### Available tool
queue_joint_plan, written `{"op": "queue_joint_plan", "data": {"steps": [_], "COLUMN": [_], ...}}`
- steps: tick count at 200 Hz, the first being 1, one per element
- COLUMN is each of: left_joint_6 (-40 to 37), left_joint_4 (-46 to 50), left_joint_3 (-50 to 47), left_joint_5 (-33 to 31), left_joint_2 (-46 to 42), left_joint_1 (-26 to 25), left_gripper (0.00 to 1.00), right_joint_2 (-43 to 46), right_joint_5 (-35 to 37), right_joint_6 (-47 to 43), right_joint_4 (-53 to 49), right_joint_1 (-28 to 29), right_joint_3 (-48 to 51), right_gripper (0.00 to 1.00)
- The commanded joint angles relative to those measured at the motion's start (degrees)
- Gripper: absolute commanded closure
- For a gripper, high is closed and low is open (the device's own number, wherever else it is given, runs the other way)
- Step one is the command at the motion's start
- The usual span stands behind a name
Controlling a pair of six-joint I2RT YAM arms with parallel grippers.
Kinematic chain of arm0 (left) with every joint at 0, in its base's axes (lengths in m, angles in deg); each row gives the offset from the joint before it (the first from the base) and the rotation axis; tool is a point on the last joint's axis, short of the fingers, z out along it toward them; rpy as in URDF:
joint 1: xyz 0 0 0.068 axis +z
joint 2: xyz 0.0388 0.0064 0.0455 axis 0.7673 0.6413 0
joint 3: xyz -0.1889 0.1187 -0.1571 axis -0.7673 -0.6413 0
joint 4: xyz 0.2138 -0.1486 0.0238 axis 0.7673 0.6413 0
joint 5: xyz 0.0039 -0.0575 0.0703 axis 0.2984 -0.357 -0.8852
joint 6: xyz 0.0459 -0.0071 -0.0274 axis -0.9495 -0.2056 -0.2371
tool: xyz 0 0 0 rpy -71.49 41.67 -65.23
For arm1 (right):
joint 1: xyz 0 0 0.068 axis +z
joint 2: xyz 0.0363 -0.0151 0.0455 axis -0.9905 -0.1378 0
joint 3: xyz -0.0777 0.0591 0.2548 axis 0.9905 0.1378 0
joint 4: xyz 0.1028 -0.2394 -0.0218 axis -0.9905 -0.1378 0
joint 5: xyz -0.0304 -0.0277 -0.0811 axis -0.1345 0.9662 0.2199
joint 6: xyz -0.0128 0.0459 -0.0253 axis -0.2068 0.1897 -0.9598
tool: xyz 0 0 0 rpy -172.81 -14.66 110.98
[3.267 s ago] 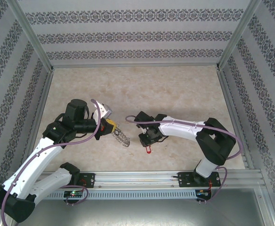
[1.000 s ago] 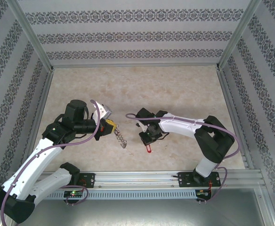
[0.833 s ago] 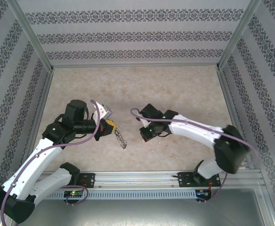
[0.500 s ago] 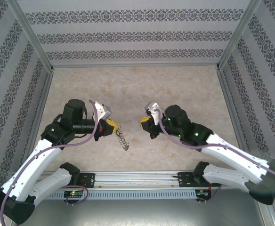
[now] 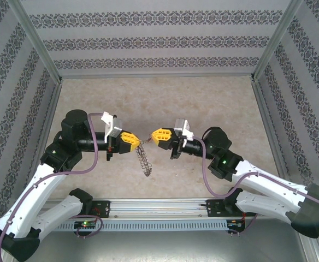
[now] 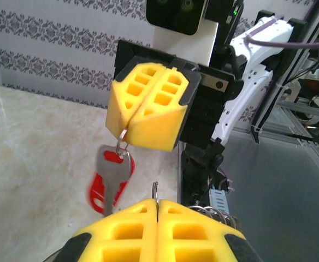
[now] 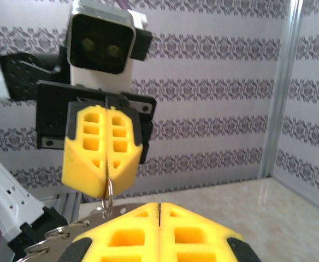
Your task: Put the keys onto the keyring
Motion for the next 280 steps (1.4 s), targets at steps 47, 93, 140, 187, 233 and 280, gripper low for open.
{"op": "queue_joint_plan", "data": {"steps": [47, 93, 140, 187, 233, 280], "left_joint_6": [1.45, 1.52, 1.00, 0.49, 0.23, -0.21], "left_joint_4": [-8.25, -8.92, -8.93, -8.08, -8.22, -7.88], "left_joint_3": [2.09, 2.09, 2.10, 2.16, 2.07, 2.17], "left_joint_5": [4.09, 4.81, 5.06, 4.71, 4.87, 4.96], "left_joint_2": [1.58, 1.84, 1.87, 1.48, 1.69, 1.74], "left_joint_1": [0.54, 0.45, 0.51, 0.50, 0.47, 0.55], "left_gripper": [1.00, 1.00, 1.00, 1.00, 1.00, 1.00], "right_joint_2": [-2.12, -2.91, -3.95, -3.80, -2.82, -2.73], "right_joint_5": [-6.43, -7.07, -7.44, -7.33, -6.49, -5.89], "right_joint_6": [2.96, 3.25, 3.28, 3.45, 3.03, 3.00], "right_joint_4": [9.95, 10.61, 11.24, 11.27, 10.36, 10.36], "right_joint_1": [0.52, 1.13, 1.66, 1.71, 1.66, 1.58], "right_joint_3": [-1.35, -1.57, -2.62, -2.79, -2.96, -2.92], "right_gripper": [1.00, 1.00, 1.00, 1.00, 1.00, 1.00]}}
